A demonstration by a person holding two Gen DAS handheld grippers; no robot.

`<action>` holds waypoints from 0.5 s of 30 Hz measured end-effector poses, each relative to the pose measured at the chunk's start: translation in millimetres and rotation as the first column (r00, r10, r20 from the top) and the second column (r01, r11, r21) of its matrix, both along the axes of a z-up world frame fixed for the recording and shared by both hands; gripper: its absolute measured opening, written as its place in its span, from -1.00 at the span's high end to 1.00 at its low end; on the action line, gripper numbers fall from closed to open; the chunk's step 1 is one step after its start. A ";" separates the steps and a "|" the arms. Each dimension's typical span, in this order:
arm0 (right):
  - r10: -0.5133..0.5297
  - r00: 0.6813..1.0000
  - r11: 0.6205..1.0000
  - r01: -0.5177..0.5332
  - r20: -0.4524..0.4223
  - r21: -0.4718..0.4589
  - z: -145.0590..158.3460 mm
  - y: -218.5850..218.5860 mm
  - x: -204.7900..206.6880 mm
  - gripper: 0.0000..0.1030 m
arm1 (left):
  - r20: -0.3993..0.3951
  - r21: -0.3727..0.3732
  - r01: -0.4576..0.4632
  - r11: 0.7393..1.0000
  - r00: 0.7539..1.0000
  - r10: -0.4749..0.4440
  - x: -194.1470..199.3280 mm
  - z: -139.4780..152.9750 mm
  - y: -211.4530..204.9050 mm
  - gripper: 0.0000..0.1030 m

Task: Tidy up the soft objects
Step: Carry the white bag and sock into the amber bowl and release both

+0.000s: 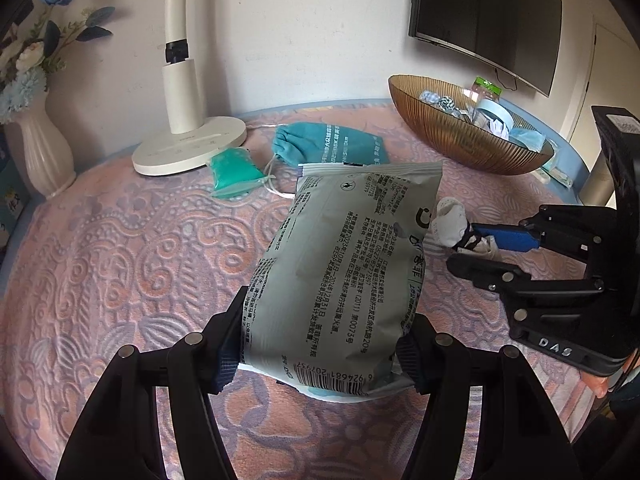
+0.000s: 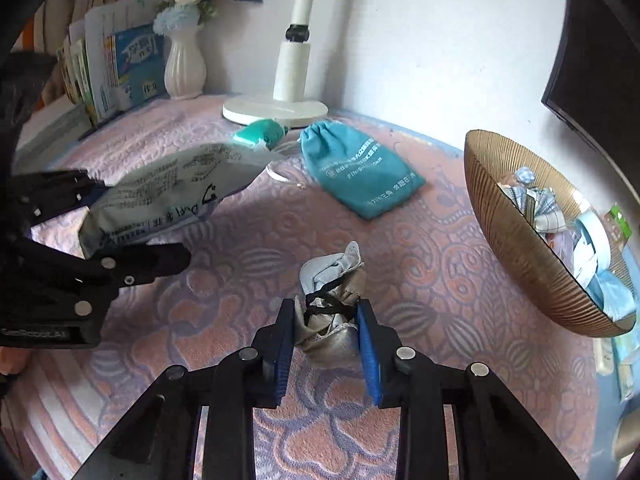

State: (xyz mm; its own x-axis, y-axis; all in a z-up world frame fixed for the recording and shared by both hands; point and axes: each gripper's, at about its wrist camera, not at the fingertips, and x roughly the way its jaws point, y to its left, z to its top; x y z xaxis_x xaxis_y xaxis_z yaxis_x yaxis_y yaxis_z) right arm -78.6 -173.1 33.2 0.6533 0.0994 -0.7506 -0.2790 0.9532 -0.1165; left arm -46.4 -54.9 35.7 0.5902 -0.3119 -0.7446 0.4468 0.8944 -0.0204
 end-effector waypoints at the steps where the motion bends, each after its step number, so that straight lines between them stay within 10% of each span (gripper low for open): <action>1: -0.003 1.000 1.000 0.003 0.003 0.019 2.2 -3.3 -1.1 0.44 | -0.002 0.002 0.000 1.000 1.000 0.000 0.3 0.2 0.1 -0.20; 15: -0.253 0.948 0.936 0.190 0.191 0.297 126.7 -129.4 -18.7 0.44 | 0.139 -0.051 0.125 0.991 0.983 -0.117 17.9 91.4 -83.6 -0.20</action>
State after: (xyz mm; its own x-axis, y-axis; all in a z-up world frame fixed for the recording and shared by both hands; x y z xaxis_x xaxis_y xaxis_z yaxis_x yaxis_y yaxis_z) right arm -97.4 -302.5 159.9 0.8289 0.1115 -0.5482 -0.0536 0.9913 0.1205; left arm -28.5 -138.5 127.1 0.6391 -0.4289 -0.6384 0.5543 0.8323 -0.0042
